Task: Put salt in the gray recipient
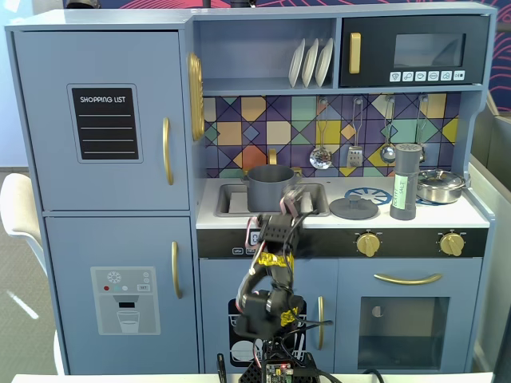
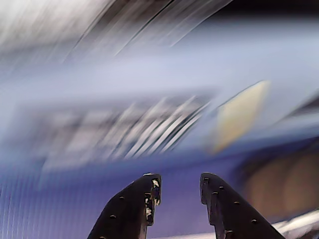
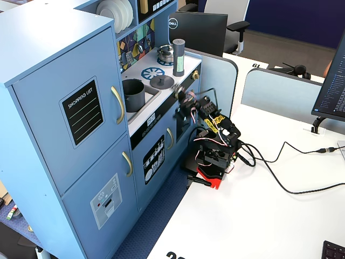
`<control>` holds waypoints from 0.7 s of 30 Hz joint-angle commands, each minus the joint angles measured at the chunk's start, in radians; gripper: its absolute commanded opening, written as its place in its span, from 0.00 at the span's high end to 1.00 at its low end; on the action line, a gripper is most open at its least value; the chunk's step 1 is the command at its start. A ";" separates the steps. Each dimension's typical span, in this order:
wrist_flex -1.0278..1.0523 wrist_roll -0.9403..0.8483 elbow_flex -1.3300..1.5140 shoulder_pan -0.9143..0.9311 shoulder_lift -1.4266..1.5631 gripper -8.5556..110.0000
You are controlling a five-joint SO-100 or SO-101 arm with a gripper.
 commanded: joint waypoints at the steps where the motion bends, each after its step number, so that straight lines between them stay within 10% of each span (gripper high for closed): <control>1: -0.141 0.012 -0.229 0.275 -0.061 0.92; 21: -1.026 0.048 -0.453 0.479 -0.663 0.54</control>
